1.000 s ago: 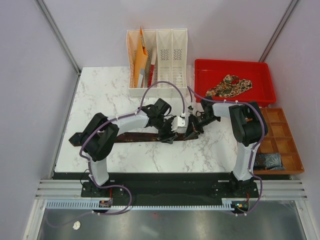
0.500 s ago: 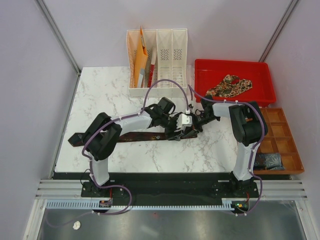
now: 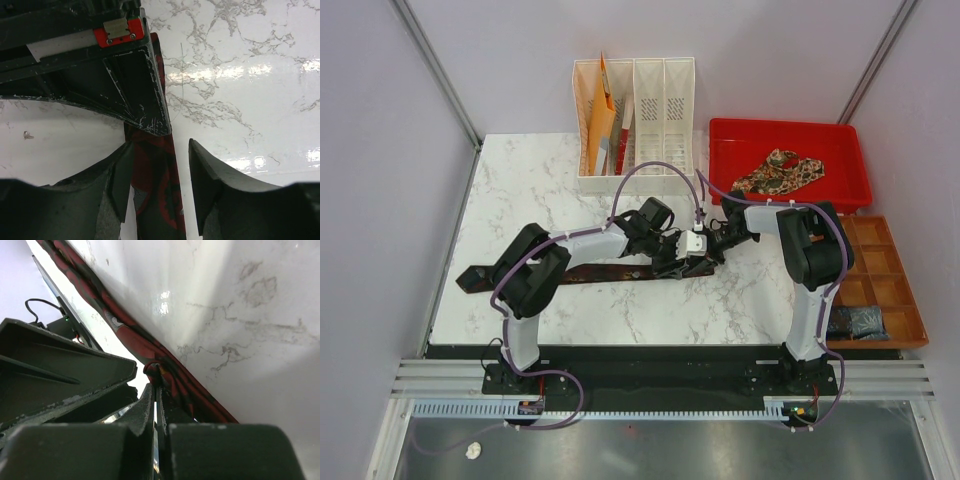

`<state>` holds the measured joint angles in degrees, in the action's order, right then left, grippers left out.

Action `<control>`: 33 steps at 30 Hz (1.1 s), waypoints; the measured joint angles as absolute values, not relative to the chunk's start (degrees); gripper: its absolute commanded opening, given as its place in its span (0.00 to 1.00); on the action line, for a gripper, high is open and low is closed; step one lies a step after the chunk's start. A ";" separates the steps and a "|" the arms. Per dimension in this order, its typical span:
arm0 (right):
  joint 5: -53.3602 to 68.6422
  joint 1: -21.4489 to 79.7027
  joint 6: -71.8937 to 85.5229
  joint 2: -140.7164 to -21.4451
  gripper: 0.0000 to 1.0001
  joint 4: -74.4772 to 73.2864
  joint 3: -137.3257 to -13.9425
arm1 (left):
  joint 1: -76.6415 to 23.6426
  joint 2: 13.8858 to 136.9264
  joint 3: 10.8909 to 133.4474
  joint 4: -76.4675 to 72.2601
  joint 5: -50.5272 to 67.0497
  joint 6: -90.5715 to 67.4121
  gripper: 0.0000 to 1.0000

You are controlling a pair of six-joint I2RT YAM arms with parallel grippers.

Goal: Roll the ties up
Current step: Roll the tie at the center of the board.

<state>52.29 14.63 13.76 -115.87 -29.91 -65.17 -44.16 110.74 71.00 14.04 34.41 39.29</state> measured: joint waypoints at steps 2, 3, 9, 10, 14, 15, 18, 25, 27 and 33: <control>52.51 14.63 13.76 -116.14 0.03 -29.93 -65.30 | -44.16 110.83 71.00 13.69 34.41 39.64 0.50; 52.60 14.63 13.78 -116.20 0.03 -29.91 -65.34 | -44.18 110.91 71.00 13.45 34.41 39.86 0.48; 52.62 14.63 13.78 -116.33 0.03 -29.85 -65.84 | -44.21 111.68 71.35 13.10 34.46 41.32 0.41; 52.62 14.63 13.80 -116.33 0.03 -29.85 -65.84 | -44.23 111.85 71.42 13.13 34.46 41.80 0.42; 52.53 14.63 13.80 -116.38 0.03 -29.82 -65.98 | -44.25 112.12 71.42 13.17 34.52 43.35 0.57; 52.47 14.63 13.82 -116.38 0.03 -29.76 -66.08 | -44.29 112.14 71.42 13.21 34.57 43.48 0.59; 52.36 14.52 13.82 -116.42 0.02 -29.67 -66.43 | -44.38 112.14 71.42 13.21 34.57 43.57 0.61; 52.38 14.44 14.20 -117.05 0.01 -29.54 -66.92 | -44.49 112.16 71.44 11.88 32.51 43.31 0.60; 52.38 14.41 14.24 -117.08 0.01 -29.52 -66.98 | -44.49 112.14 71.44 11.11 31.27 43.09 0.60; 52.42 14.41 14.39 -117.16 0.02 -29.54 -67.07 | -44.49 112.16 71.44 9.43 30.06 42.89 0.58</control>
<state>52.42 14.41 14.39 -117.16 -29.54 -67.07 -44.49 112.16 71.44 9.43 30.06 42.89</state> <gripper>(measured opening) 0.014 0.589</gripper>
